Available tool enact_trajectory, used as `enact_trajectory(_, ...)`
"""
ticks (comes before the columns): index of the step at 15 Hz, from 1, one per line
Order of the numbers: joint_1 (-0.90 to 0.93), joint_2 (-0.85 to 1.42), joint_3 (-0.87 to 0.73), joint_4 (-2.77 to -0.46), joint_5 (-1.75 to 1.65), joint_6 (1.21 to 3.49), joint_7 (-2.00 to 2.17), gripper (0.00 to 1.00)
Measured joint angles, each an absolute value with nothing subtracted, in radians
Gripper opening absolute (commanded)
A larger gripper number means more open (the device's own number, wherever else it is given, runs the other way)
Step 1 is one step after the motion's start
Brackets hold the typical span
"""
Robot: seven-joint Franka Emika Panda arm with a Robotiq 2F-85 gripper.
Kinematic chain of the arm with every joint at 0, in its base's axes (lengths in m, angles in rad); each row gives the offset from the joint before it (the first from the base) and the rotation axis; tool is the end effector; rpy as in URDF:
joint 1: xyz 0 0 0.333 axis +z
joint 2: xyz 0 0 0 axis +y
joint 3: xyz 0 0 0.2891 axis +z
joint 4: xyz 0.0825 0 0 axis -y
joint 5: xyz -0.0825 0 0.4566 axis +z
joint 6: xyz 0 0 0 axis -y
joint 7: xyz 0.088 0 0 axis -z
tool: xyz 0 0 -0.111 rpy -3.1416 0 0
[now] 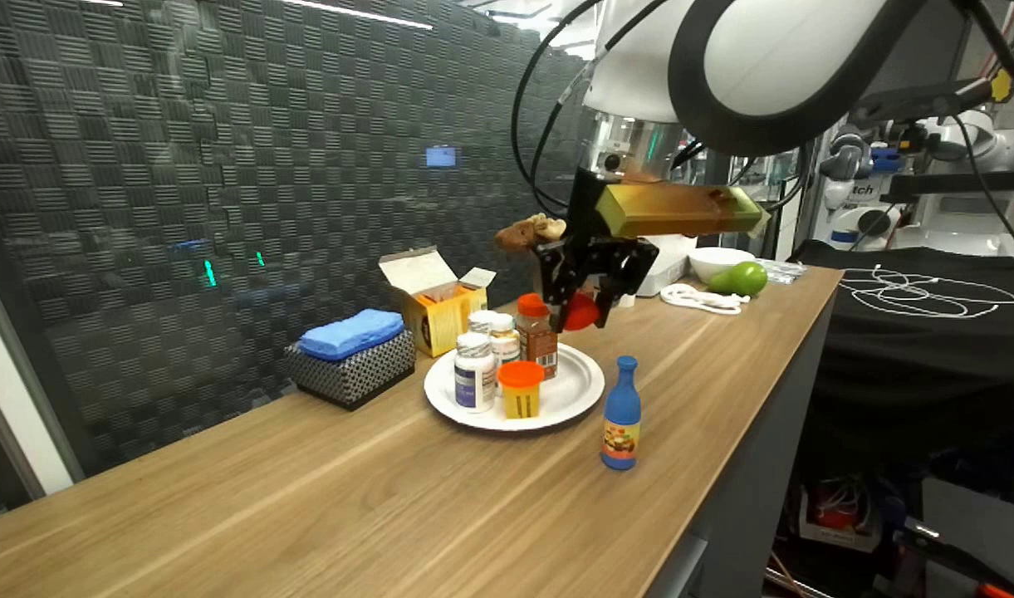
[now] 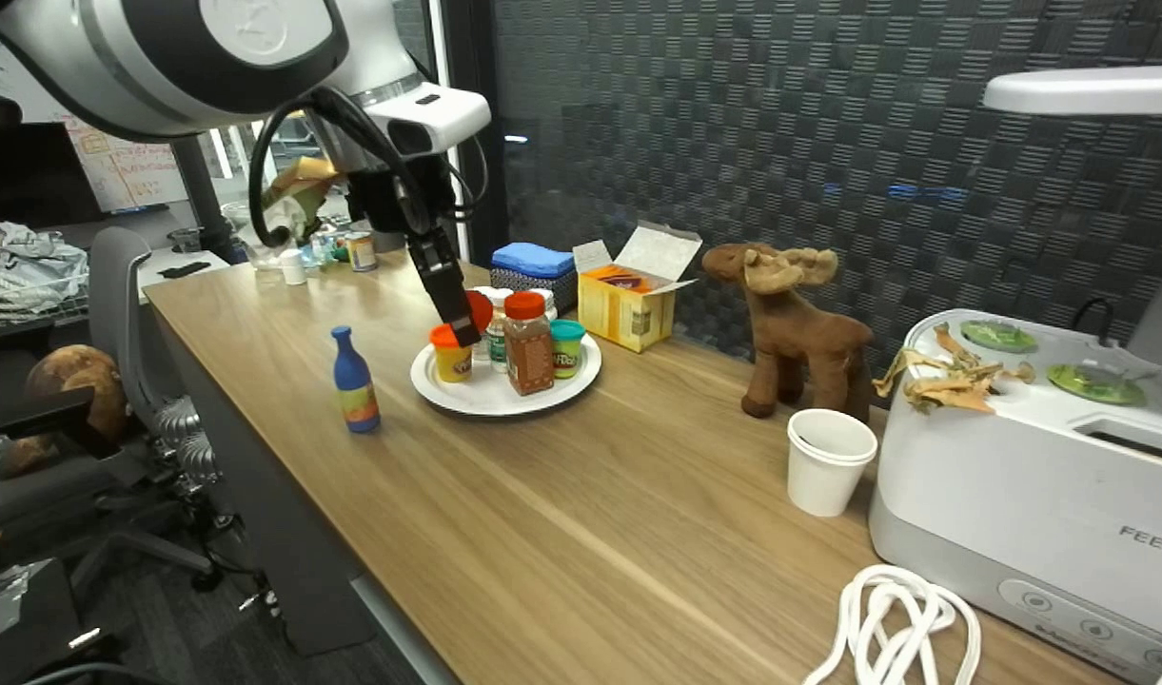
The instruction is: Pick up all the items surrounding the white plate and arrange them on the plate
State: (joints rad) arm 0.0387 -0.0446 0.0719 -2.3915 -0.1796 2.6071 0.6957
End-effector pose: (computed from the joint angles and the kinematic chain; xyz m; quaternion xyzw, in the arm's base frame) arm 0.5627 0.0657 0.2796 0.9659 -0.2170 0.1410 0.0017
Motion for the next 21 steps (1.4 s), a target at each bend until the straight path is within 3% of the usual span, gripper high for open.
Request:
enact_trajectory(8, 0.08, 0.074, 0.092, -2.318, -0.127, 2.6, 0.65, 0.28)
enact_trajectory(21, 0.08, 0.076, 0.07, -2.276, -0.125, 2.6, 0.644, 0.28)
